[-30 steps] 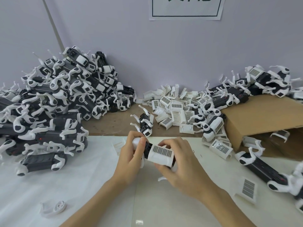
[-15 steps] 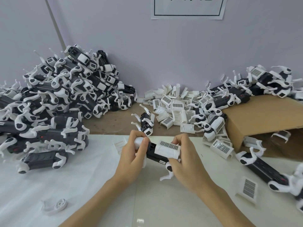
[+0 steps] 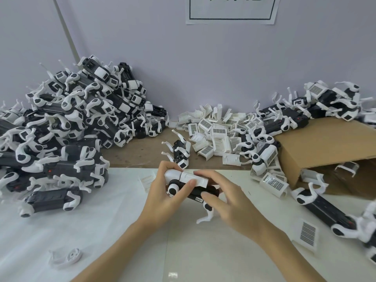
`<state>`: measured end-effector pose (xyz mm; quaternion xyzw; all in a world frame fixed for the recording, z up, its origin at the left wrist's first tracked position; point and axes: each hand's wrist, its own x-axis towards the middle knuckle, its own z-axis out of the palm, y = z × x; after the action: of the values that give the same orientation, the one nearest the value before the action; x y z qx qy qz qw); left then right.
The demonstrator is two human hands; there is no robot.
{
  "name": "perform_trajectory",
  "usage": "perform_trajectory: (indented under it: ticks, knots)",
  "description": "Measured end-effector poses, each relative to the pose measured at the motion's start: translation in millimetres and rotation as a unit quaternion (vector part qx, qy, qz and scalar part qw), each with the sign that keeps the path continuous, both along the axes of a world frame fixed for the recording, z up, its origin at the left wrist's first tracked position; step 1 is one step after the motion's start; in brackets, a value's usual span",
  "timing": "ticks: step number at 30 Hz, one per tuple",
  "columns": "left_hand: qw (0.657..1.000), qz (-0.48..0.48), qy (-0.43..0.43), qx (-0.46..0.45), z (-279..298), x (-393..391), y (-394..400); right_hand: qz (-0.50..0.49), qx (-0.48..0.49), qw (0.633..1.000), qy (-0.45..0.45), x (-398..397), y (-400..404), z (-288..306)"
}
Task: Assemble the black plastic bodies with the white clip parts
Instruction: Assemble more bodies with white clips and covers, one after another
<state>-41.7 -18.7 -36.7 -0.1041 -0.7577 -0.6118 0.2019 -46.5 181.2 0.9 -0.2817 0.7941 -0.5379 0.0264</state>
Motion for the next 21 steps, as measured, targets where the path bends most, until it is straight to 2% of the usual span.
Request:
perform_trajectory:
  ticks: [4,6,11,12,15,17,19,21]
  knots:
    - [1.000,-0.019,-0.012,0.010,0,1,0,-0.029,-0.036,0.999,0.019,-2,0,-5]
    - [1.000,-0.016,-0.016,0.017,1,1,-1,-0.013,-0.039,0.999,0.009,-2,0,-6]
    - [0.999,-0.023,-0.015,0.023,5,5,2,0.008,0.007,1.000,0.024,-3,6,-4]
    - [0.999,-0.023,-0.014,0.022,6,5,3,0.020,0.002,1.000,0.008,-1,6,-6]
    - [1.000,-0.031,-0.003,0.002,10,8,6,0.022,-0.076,0.990,-0.120,2,3,-6]
    - [0.999,-0.043,0.012,-0.016,13,11,8,0.010,-0.070,0.986,-0.150,-3,7,-6]
    - [0.998,-0.043,0.034,-0.040,15,14,8,0.029,-0.061,0.988,-0.136,-5,10,-6]
    - [0.995,-0.023,0.052,-0.080,18,13,9,-0.005,-0.102,0.990,-0.093,-6,11,-6]
